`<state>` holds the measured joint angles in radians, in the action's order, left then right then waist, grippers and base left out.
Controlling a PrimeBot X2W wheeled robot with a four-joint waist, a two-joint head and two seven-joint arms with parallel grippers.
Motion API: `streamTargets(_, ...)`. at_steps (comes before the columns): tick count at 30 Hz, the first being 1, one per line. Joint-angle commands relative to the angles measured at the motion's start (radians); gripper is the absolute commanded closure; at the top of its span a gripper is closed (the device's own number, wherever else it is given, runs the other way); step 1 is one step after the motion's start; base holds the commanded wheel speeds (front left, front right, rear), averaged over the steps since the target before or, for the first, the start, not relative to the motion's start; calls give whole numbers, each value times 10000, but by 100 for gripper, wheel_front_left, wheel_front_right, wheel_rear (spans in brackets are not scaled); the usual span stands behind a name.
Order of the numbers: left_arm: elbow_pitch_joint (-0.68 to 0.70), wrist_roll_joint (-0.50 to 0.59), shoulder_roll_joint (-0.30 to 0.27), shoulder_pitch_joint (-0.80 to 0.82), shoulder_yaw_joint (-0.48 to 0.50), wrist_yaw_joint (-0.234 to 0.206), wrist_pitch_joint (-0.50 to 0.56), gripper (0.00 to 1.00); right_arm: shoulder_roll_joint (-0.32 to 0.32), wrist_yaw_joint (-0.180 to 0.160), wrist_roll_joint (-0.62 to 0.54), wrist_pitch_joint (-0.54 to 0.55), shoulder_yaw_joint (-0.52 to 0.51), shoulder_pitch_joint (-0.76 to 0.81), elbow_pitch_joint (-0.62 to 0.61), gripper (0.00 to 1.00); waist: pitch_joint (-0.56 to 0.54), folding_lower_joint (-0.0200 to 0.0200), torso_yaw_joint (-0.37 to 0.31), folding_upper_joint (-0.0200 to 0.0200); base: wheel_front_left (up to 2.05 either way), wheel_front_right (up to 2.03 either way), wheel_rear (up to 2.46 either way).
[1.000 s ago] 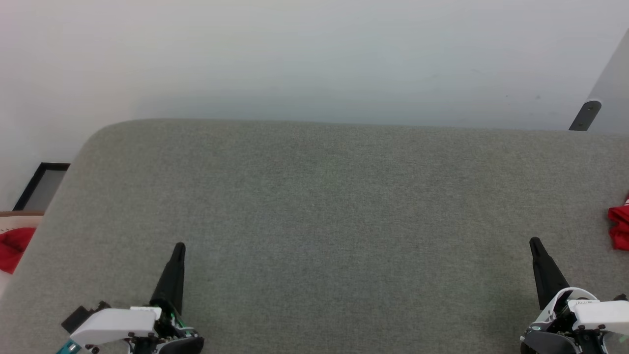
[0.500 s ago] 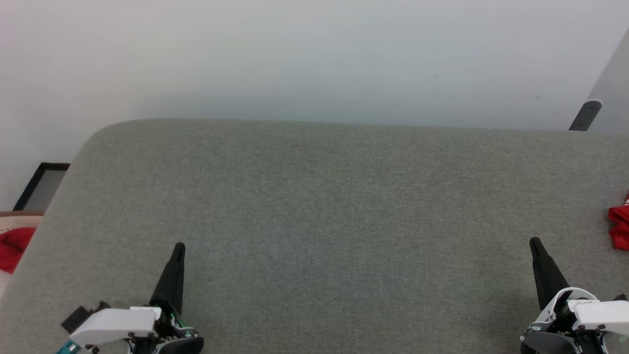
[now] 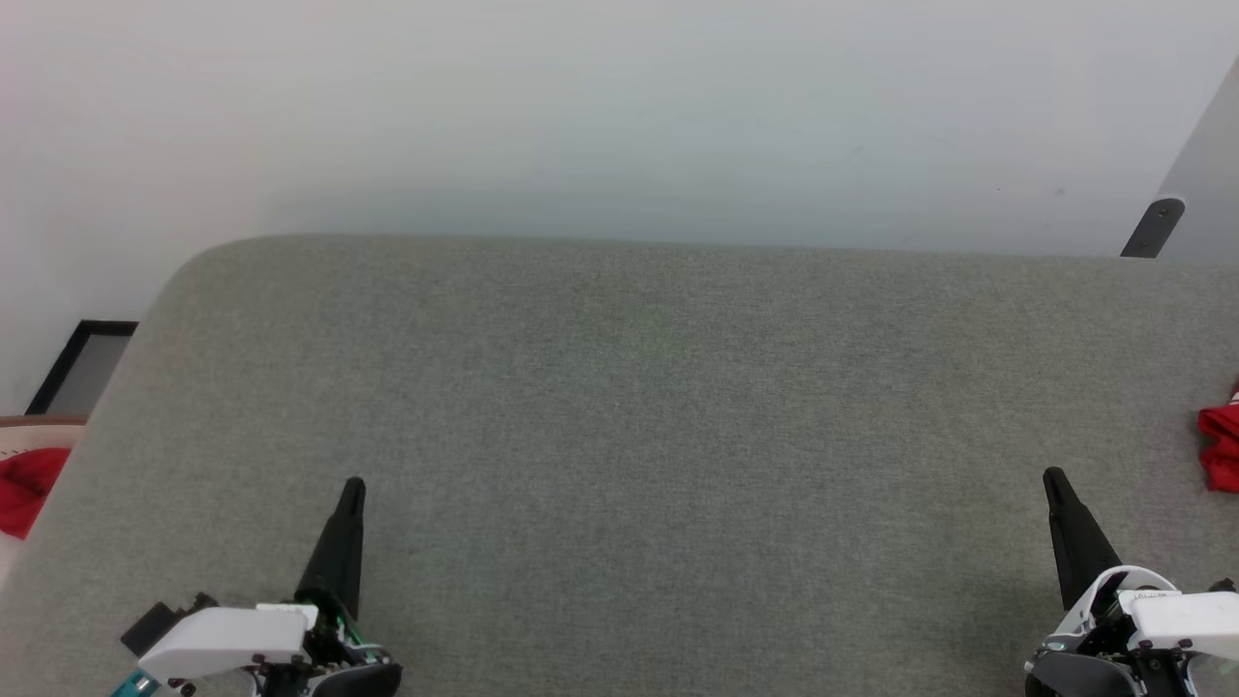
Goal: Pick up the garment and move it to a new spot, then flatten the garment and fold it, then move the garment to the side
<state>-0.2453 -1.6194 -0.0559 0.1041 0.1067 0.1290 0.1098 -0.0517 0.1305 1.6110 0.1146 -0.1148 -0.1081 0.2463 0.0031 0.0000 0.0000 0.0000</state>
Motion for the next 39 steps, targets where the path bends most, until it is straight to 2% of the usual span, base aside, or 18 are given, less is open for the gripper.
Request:
streamTargets(1, -13, 21, 16, 101, 22, 32, 14, 100, 38, 4, 30, 13, 5, -37, 2, 100, 0, 0, 0, 0, 0, 0, 0)
streamTargets(39, -14, 60, 39, 103, 57, 32, 47, 100, 38, 4, 28, 9, 8, -37, 1, 100, 0, 0, 0, 0, 0, 0, 0)
